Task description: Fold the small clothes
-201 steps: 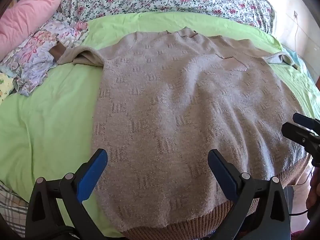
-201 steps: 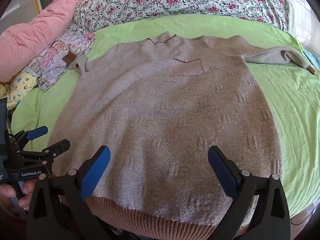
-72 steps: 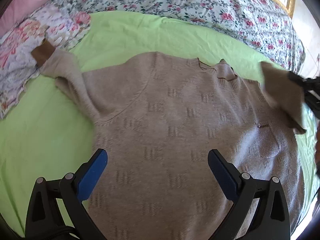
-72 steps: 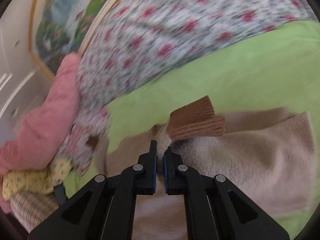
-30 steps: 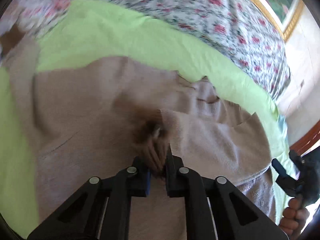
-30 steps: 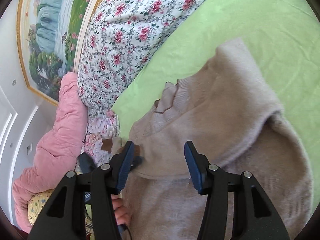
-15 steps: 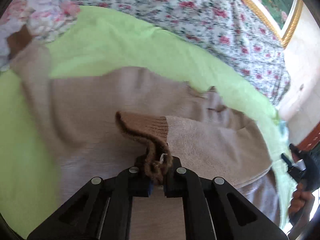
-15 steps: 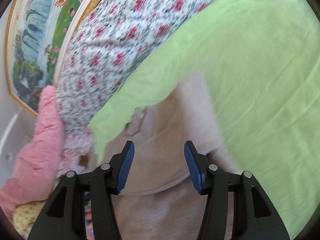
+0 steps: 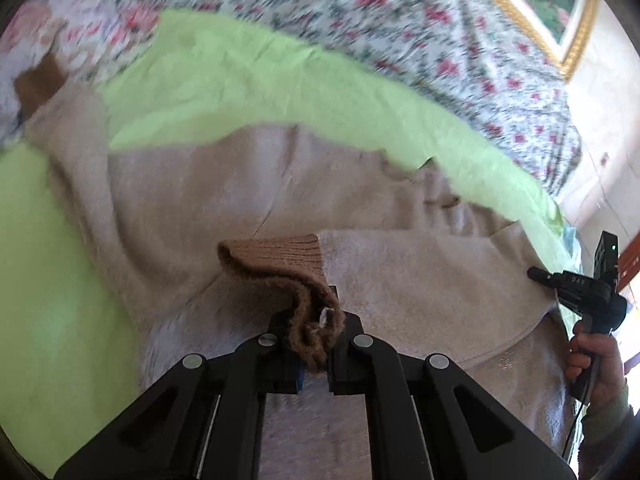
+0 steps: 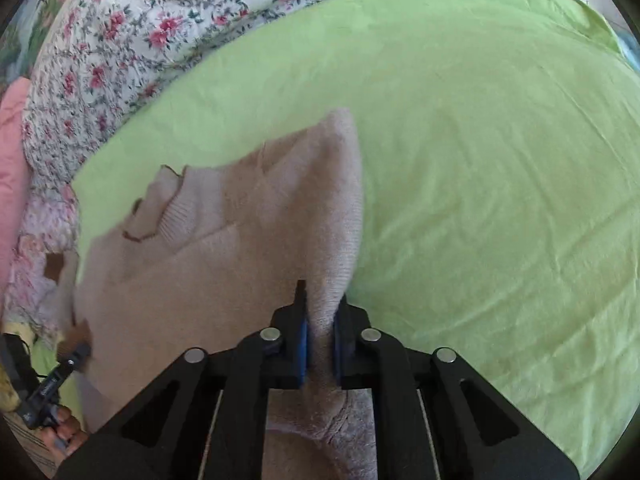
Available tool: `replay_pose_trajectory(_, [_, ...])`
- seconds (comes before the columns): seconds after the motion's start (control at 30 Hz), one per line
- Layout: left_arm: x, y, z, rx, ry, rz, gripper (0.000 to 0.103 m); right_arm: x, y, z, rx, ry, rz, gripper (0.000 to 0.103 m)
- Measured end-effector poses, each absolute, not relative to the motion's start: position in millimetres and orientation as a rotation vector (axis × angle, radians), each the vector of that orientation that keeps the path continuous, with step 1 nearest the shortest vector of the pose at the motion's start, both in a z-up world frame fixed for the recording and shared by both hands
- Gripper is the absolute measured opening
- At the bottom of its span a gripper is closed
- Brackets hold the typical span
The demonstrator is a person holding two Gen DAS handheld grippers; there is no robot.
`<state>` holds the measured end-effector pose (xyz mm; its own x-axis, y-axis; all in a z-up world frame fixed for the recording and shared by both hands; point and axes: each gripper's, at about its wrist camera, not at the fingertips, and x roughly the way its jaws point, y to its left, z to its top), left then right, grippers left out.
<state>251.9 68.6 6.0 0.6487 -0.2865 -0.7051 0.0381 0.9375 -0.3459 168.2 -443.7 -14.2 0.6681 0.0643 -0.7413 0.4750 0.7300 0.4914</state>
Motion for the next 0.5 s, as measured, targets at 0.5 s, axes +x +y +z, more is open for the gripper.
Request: replay_pose_trajectory(0.5, [246, 80, -6, -0.259, 0.916, -0.141, 0.019, 159, -436, -2, 0.664, 0.847, -0.383, 0.017])
